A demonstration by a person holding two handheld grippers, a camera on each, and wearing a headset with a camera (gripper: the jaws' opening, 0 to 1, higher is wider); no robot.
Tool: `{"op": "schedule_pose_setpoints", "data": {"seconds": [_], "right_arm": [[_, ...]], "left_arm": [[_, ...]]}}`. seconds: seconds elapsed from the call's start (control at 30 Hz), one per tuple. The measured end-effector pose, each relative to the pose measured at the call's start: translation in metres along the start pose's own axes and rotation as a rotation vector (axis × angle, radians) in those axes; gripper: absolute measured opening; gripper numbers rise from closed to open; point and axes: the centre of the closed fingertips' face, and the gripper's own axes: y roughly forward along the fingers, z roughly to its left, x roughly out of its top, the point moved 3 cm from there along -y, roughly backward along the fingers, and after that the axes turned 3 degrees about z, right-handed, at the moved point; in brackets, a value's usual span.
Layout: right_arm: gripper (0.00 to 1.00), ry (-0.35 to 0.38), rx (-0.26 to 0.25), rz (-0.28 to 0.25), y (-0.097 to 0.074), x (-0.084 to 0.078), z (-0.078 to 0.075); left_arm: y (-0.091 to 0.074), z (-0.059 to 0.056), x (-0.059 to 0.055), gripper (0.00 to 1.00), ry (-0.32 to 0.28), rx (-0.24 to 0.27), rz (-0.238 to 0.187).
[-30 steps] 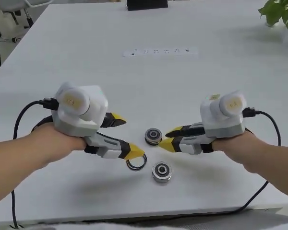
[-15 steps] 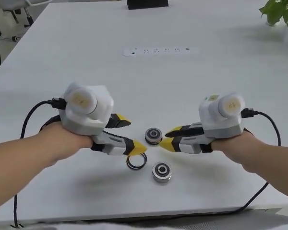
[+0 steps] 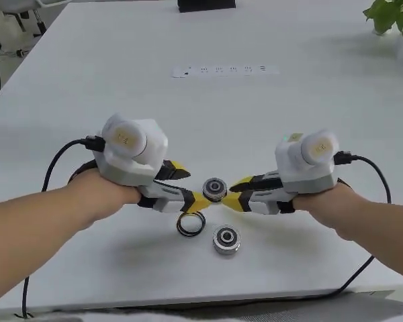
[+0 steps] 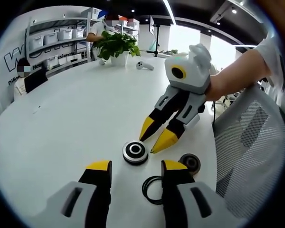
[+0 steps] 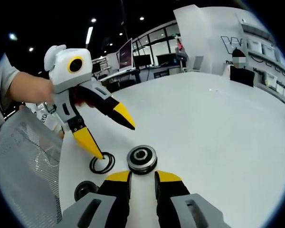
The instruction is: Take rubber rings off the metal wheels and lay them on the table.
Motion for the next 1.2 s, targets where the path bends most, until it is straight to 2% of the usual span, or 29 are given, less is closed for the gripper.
{"op": "schedule_pose_setpoints", "data": {"seconds": [0.4, 0.77, 1.2], "right_arm": [[0.15, -0.007, -0.002, 0.004, 0.003, -0.001, 0.000], [0.13, -0.025, -0.004, 0.003, 0.005, 0.000, 0.000], [0.12, -0.026, -0.007, -0.001, 0.005, 0.000, 0.001]], "left_arm": [[0.009, 0.003, 0.003, 0.30, 0.003, -0.007, 0.004], [0.019, 0.000, 0.009, 0.26, 0.019, -0.018, 0.007], [0.025, -0.002, 0.006, 0.17, 0.040, -0.018, 0.032]]}}
